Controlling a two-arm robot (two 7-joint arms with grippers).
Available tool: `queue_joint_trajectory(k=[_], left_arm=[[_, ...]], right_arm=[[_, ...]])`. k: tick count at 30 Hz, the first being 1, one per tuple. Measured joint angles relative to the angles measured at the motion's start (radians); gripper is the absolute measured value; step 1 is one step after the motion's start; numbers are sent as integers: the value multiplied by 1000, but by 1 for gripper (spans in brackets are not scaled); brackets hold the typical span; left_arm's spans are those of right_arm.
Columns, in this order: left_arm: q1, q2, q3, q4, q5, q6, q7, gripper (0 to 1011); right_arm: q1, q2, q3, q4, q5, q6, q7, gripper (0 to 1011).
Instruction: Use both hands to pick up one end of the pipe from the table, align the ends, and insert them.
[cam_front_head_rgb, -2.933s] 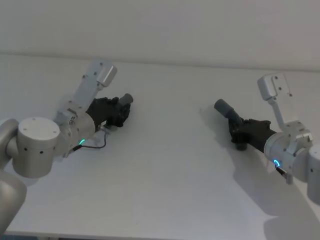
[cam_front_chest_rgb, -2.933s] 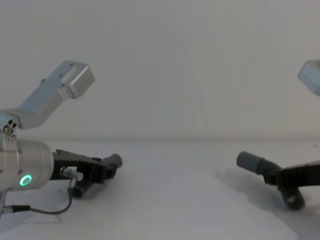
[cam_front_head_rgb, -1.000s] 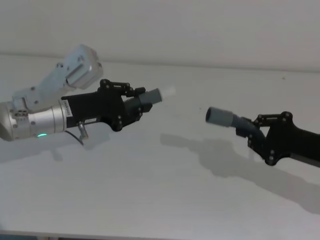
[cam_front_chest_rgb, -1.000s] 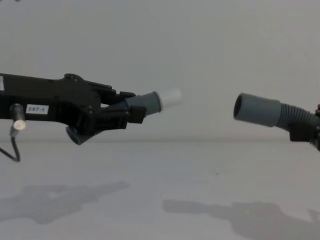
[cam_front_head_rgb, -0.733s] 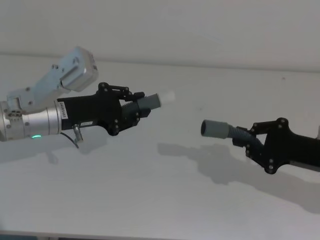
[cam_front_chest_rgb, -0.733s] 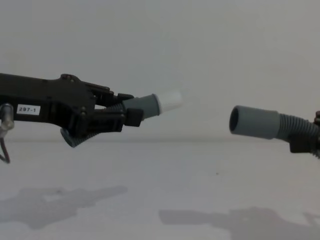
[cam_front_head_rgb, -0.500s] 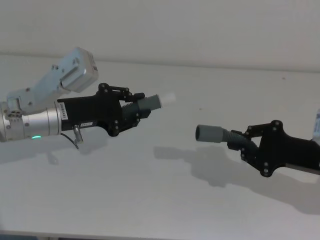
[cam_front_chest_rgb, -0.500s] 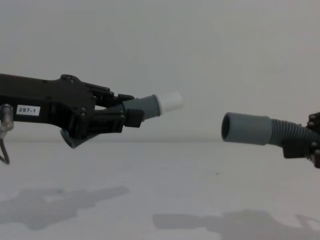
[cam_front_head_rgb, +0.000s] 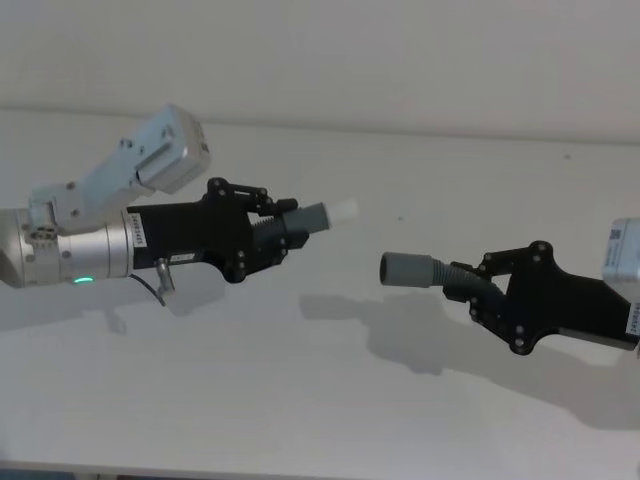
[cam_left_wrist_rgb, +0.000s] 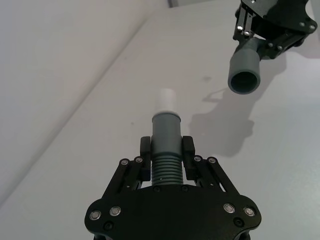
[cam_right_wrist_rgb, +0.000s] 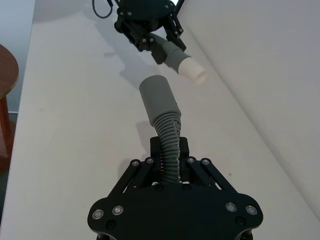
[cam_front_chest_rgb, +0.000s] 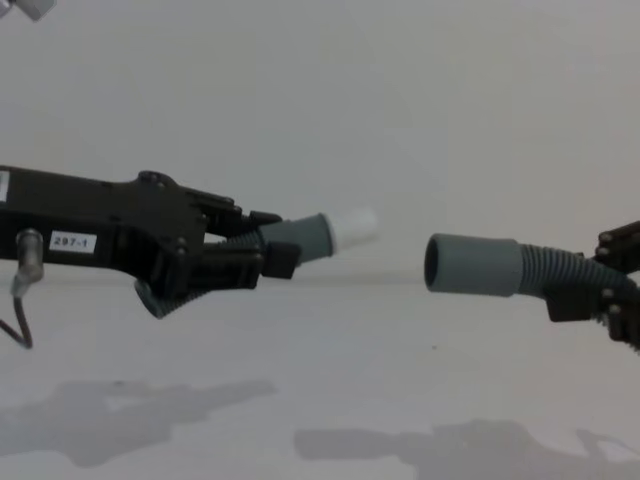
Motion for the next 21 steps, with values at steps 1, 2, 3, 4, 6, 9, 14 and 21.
queue_joint_trajectory(k=[1,2,3,4,6,9,14,21], left_arm=[[-2,0,3,3,0,1,-2,354],[-7,0,8,8,0,3,-9,354],[-9,0,11,10,0,4,-12,354],[-12,0,15,13,0,5,-15,354],[-18,1,23,20,0,7,-24,354],[-27,3,33,31,1,9,-36,354],[-37,5,44,42,1,11,-47,354],[-39,10,47,42,-2,8,-47,354]], right_arm=[[1,0,-2,-1,-1,1,-2,179],[2,1,-4,-1,-2,2,-2,179],[3,1,-5,-1,-2,2,-3,179],[4,1,-6,-1,-3,3,-4,179],[6,2,-9,-1,-5,4,-5,179],[10,2,-14,-1,-6,4,-6,179],[17,4,-22,2,-6,5,-6,179],[29,4,-33,11,-7,5,-5,179]])
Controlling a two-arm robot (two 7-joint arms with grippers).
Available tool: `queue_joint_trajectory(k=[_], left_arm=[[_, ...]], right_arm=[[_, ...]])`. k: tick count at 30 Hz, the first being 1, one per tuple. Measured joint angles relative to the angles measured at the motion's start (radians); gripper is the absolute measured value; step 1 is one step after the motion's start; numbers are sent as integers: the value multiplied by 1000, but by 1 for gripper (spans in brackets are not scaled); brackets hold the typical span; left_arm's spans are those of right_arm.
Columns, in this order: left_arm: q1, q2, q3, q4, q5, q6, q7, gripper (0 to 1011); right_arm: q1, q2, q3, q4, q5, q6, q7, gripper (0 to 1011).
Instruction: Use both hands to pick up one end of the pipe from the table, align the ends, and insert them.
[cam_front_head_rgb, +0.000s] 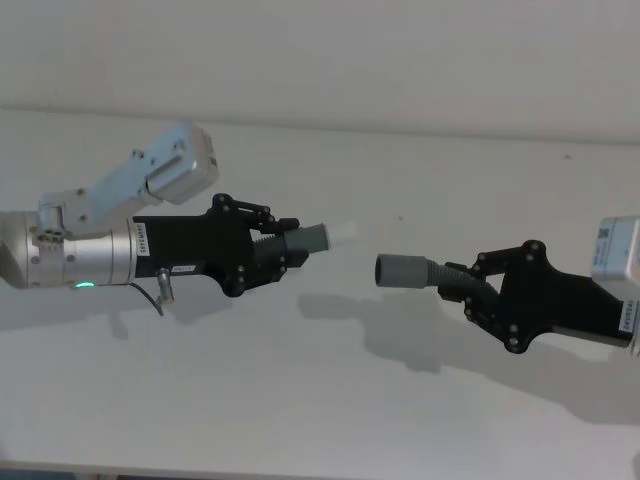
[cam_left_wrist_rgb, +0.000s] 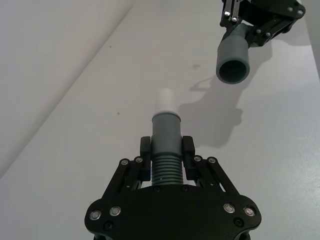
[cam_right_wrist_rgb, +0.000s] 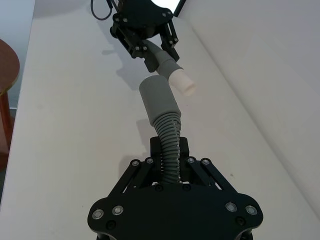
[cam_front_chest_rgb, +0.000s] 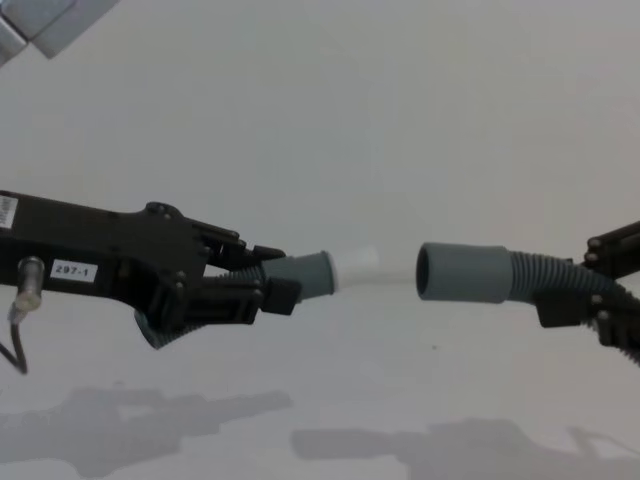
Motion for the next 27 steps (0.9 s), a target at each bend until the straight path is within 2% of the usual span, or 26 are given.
queue_joint_trajectory(k=[27], left_arm=[[-8,33,15,-15,-41,-16,-23,354]], right_arm=[[59,-27,-45,66,-22,34,-36,179]])
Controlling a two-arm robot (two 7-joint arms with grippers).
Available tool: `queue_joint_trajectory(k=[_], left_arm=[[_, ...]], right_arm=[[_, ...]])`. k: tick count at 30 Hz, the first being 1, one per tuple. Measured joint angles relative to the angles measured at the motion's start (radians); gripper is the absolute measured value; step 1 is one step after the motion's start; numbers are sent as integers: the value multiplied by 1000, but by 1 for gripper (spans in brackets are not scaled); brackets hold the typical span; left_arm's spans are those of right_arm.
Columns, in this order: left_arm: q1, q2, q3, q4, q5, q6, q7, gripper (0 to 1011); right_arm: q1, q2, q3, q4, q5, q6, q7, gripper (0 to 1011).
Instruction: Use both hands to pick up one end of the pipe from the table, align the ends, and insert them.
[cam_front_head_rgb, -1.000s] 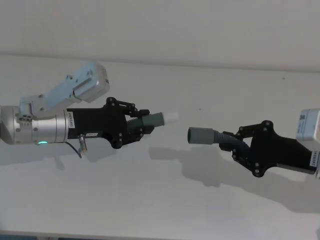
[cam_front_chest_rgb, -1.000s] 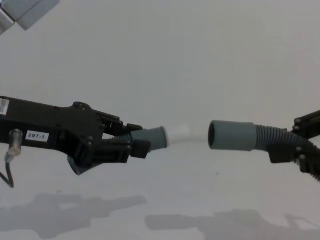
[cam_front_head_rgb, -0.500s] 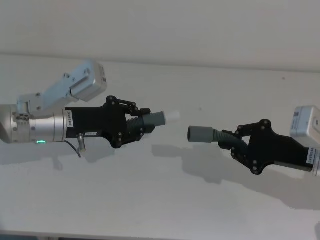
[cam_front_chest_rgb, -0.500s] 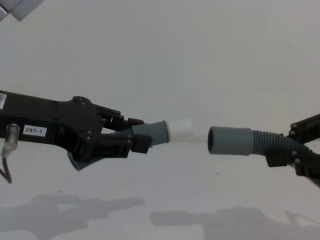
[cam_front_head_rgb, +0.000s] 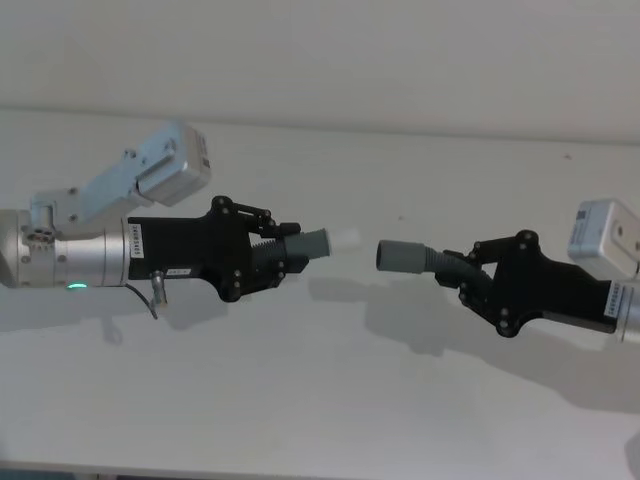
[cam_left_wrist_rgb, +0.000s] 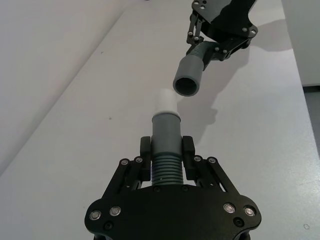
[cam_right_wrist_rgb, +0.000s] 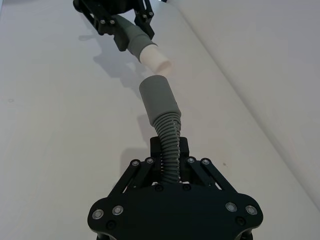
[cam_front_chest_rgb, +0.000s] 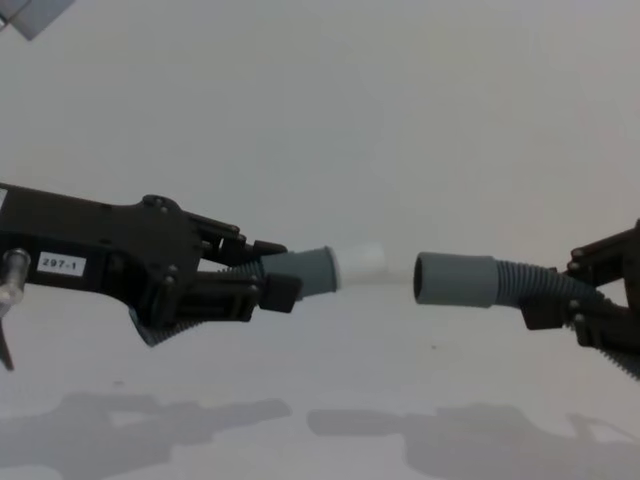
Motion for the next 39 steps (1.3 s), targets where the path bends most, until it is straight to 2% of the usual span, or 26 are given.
queue_joint_trajectory(k=[18,39], left_arm=[[-17,7,21,8,-16,3,-16,354],[-50,-4,51,31,-17,9,-33,354]], right_arm=[[24,-10,-20,30,6,8,-14,179],[37,-5,-35,44,18,4,-17,179]])
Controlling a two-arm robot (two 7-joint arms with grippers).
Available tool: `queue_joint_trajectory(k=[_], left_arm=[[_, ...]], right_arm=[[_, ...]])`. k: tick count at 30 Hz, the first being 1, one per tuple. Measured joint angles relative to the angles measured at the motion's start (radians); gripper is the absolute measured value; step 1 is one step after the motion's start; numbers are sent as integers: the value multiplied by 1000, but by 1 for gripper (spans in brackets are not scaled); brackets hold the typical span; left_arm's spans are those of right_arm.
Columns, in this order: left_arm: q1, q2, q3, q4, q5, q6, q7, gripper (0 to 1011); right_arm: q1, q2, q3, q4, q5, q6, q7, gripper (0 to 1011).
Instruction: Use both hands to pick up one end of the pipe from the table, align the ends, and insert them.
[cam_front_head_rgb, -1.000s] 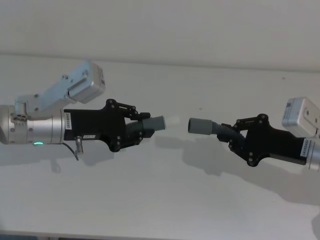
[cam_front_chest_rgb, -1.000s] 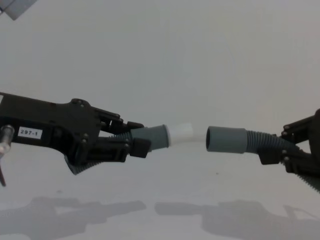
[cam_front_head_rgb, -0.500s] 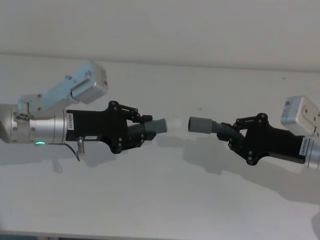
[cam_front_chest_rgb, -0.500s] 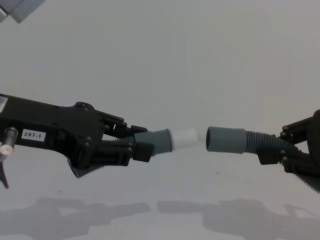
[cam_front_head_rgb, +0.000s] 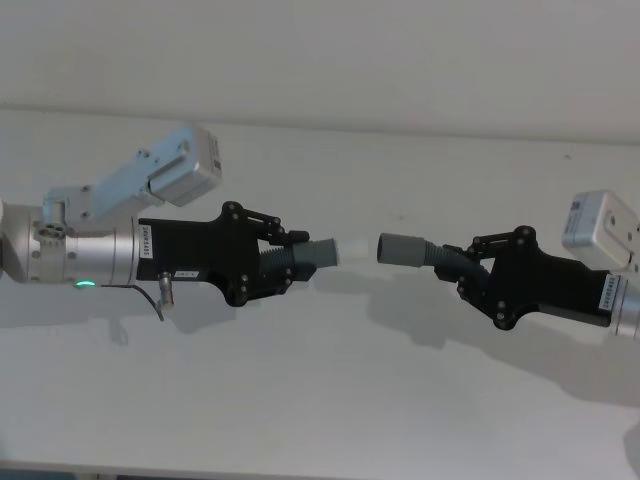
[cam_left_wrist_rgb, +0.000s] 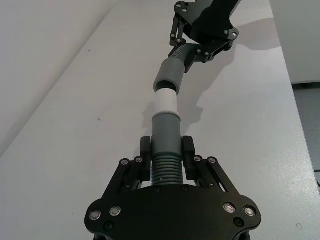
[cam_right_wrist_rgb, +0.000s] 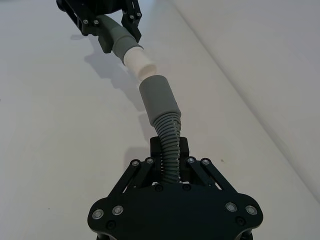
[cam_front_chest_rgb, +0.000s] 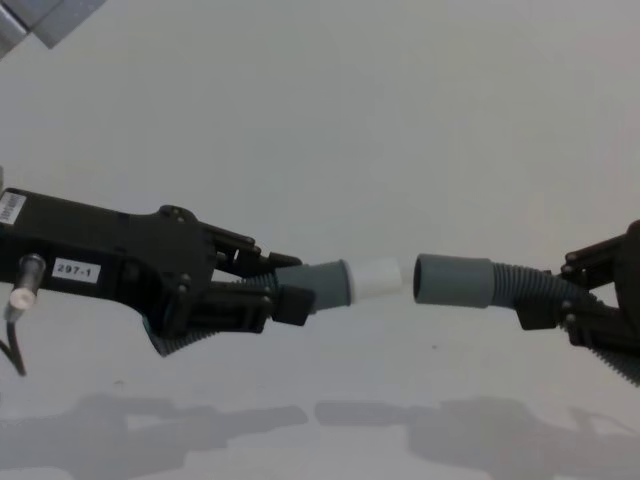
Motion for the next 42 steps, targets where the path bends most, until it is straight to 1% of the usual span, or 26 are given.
queue_joint_trajectory(k=[8,24,42], left_arm=[[-4,0,4,3,-1,0,-1,354],[-31,-6,25,27,-7,-2,-20,354],[-50,-8,43,42,-16,-8,-25,354]], right_arm=[[2,1,-2,2,1,-1,0,179],[6,3,-7,5,5,-6,-3,179],[19,3,-23,21,14,-17,-3,179]])
